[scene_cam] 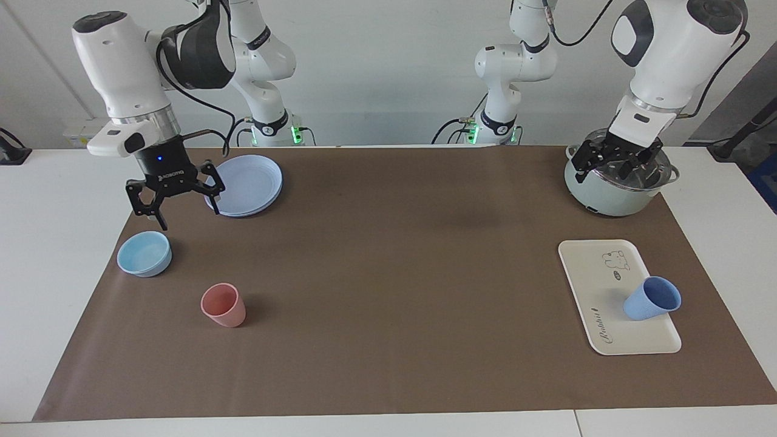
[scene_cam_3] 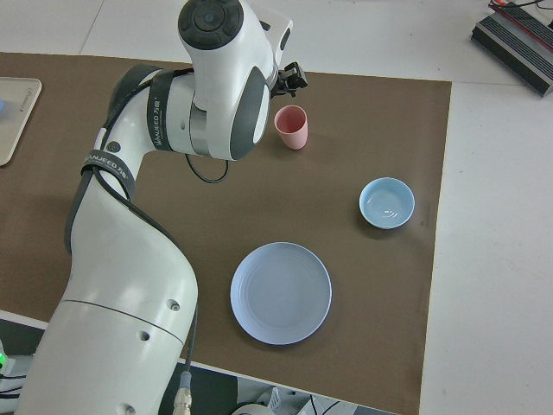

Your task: Place cup on tray

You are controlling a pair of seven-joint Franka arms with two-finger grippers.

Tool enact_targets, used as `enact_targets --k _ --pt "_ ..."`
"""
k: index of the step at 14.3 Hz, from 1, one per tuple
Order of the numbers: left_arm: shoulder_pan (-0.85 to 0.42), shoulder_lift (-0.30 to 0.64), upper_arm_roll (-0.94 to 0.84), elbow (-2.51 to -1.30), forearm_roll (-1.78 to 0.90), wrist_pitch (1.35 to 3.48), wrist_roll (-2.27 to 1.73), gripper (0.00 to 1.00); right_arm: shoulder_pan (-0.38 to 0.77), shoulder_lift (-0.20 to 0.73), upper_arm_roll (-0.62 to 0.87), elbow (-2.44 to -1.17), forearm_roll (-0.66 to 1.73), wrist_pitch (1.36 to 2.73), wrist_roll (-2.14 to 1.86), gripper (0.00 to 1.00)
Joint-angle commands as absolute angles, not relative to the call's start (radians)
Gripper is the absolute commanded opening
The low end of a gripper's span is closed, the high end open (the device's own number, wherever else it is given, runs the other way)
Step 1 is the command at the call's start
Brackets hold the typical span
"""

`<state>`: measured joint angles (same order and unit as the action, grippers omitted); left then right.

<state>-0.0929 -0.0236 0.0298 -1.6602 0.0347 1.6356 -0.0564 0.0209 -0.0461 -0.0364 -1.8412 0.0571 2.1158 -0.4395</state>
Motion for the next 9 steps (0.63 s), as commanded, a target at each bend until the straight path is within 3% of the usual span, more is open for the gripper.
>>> enact_targets --k 1,6,9 --pt "-0.104 -0.046 0.035 -1.664 0.044 1.595 -0.051 1.00 0.015 -0.040 -0.029 -1.775 0.002 1.990 -0.316 1.00" --pt "-0.106 -0.043 0.029 -1.637 0.046 1.611 -0.046 1.00 0.014 -0.075 -0.011 -1.704 -0.046 1.769 -0.002 1.00" --pt "-0.107 -0.038 0.034 -1.637 0.046 1.644 -0.048 1.00 0.005 -0.078 -0.015 -1.629 -0.028 1.567 0.056 1.00"
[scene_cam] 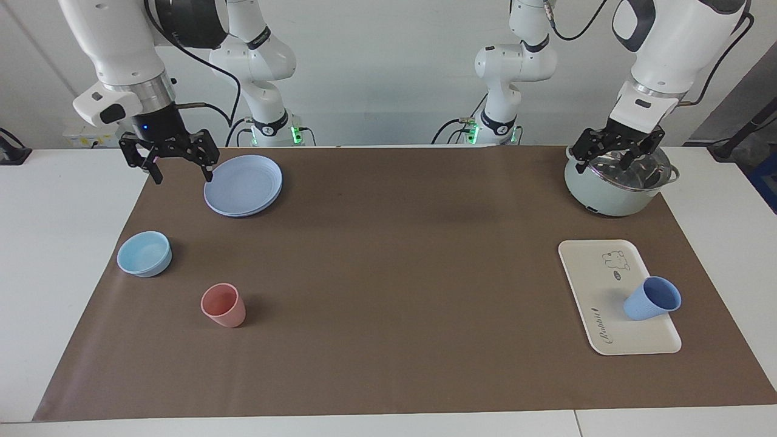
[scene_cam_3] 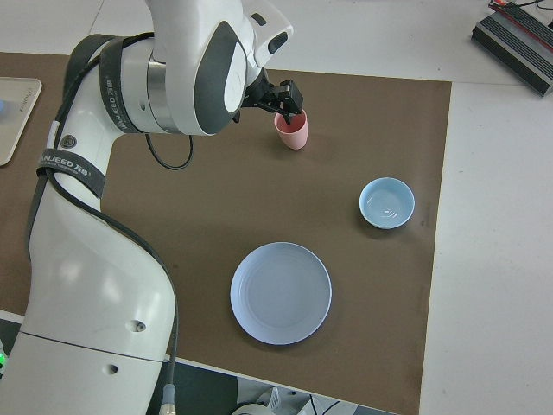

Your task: Place cup on tray

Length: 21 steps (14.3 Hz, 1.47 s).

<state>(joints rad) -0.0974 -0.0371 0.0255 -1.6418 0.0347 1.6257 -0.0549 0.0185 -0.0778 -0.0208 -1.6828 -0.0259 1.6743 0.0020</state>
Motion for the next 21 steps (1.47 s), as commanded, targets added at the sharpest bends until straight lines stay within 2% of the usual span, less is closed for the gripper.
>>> enact_targets --k 1,8,12,21 --pt "-0.109 -0.040 0.034 -1.637 0.046 1.644 -0.049 1.00 0.005 -0.081 -0.015 -1.623 -0.025 1.527 0.114 1.00" --pt "-0.123 -0.046 0.026 -1.638 0.041 1.631 -0.051 1.00 0.014 -0.092 -0.029 -1.641 -0.002 1.525 0.102 1.00" --pt "-0.121 -0.058 0.025 -1.626 0.012 1.606 -0.048 1.00 0.097 -0.087 -0.162 -1.641 -0.002 1.522 0.048 1.00" --pt "-0.114 -0.067 0.029 -1.628 0.014 1.628 -0.051 1.00 0.058 -0.071 -0.124 -1.628 -0.005 1.500 0.023 1.00"
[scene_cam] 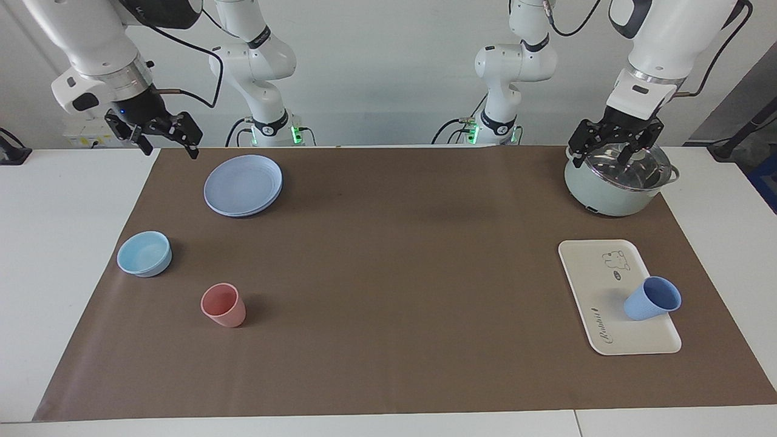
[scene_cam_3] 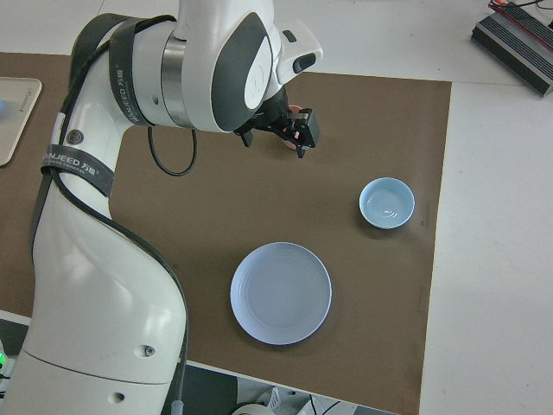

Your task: Place cup on tray

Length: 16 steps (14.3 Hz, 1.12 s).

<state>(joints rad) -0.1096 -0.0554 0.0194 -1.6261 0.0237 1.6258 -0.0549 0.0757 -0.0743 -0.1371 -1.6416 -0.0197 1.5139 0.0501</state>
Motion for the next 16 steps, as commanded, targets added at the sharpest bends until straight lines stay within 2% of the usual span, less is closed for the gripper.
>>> enact_targets --k 1,6,8,16 --pt "-0.112 -0.067 0.031 -1.628 0.014 1.628 -0.049 1.00 0.063 -0.074 -0.124 -1.632 -0.005 1.500 0.025 1.00" --pt "-0.110 -0.071 0.029 -1.632 0.014 1.628 -0.046 1.00 0.066 -0.077 -0.121 -1.637 -0.018 1.509 0.029 1.00" --pt "-0.109 -0.071 0.029 -1.634 0.014 1.628 -0.045 1.00 0.101 -0.077 -0.117 -1.638 -0.021 1.525 0.043 1.00" --pt "-0.112 -0.074 0.028 -1.640 0.008 1.625 -0.043 1.00 0.091 -0.077 -0.117 -1.638 -0.035 1.513 0.045 1.00"
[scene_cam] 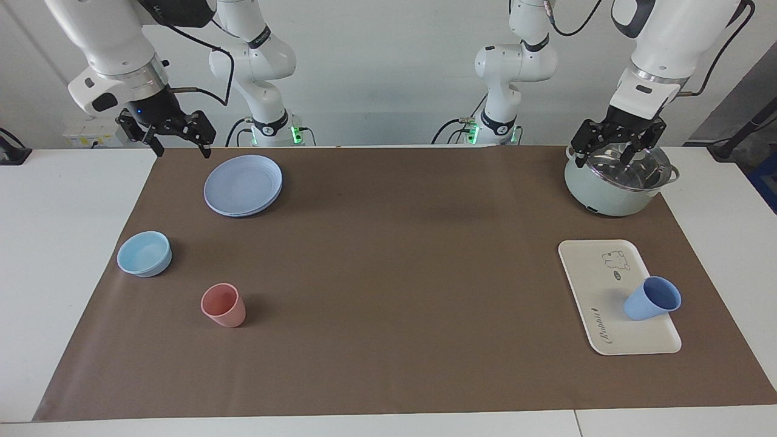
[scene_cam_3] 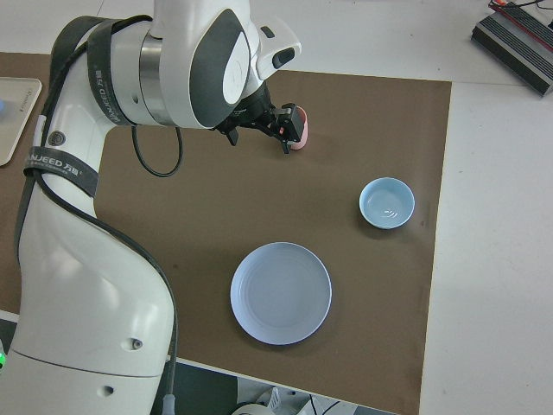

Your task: Place cup on tray

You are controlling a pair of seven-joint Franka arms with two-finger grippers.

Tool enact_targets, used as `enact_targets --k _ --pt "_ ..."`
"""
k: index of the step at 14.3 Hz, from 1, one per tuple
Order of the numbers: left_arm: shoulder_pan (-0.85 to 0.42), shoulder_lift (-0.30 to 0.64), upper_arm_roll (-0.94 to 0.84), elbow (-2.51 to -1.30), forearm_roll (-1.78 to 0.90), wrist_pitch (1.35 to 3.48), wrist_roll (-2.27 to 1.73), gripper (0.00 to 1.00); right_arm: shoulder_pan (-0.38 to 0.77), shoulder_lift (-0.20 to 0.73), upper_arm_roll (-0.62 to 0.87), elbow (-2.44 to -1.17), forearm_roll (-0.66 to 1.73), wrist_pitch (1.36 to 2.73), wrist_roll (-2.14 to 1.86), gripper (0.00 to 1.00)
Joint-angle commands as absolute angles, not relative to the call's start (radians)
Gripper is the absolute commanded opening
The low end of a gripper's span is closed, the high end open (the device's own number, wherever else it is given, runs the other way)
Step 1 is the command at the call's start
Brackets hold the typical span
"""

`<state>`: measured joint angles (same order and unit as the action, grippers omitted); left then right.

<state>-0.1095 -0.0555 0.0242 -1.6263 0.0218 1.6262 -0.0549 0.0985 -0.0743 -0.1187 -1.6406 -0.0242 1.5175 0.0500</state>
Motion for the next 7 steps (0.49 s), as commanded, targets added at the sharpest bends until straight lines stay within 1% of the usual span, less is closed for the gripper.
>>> enact_targets --k 1,7 --pt "-0.112 -0.074 0.028 -1.640 0.008 1.624 -0.043 1.00 0.091 -0.077 -0.117 -1.638 -0.034 1.513 0.044 1.00" --pt "-0.115 -0.074 0.028 -1.640 0.008 1.628 -0.041 1.00 0.092 -0.081 -0.120 -1.638 -0.031 1.513 0.054 1.00"
